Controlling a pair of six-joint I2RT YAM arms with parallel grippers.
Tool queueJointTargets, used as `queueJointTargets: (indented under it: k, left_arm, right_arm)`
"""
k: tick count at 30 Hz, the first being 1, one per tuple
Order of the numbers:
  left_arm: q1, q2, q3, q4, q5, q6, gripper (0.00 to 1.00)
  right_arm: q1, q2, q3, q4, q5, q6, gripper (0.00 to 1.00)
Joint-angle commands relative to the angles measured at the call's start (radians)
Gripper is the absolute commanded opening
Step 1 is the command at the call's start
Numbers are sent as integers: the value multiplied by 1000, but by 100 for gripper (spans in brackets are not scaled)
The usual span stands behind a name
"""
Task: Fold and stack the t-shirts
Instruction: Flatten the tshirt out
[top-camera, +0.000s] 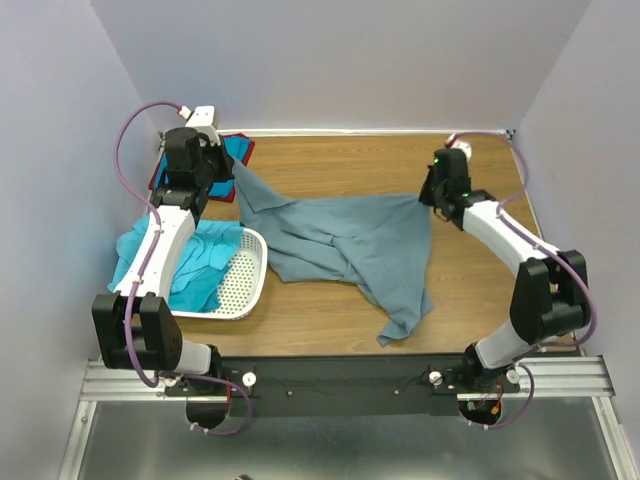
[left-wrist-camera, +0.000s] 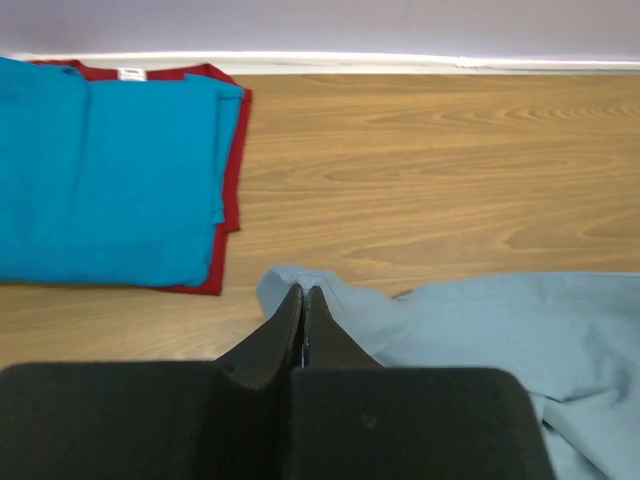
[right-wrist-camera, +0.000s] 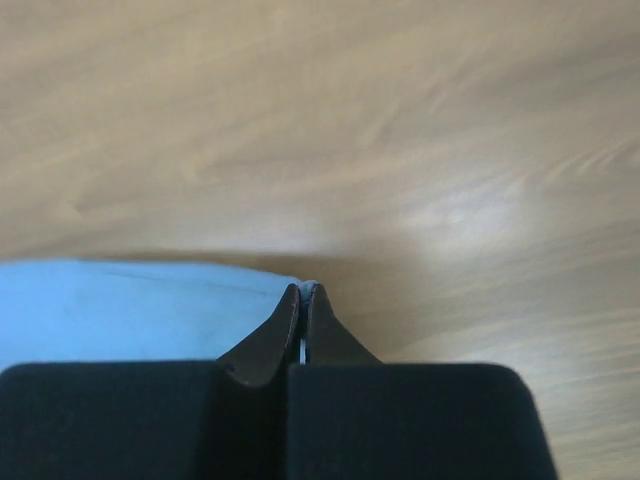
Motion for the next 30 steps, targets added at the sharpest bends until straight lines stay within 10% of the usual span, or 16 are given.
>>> queueJointTargets:
  k: [1,14,30]
  left_arm:
    - [6,-19,108,19,97,-49,0]
    - [6,-253,286,192,181,-202,0]
    - [6,-580,429,221,117,-153,0]
  right_arm:
    - [-49,-88,156,-93,-3,-57,0]
    - [-84,-240,685,-265,47,-138,0]
    - [-84,-552,943,-347,181,-270,0]
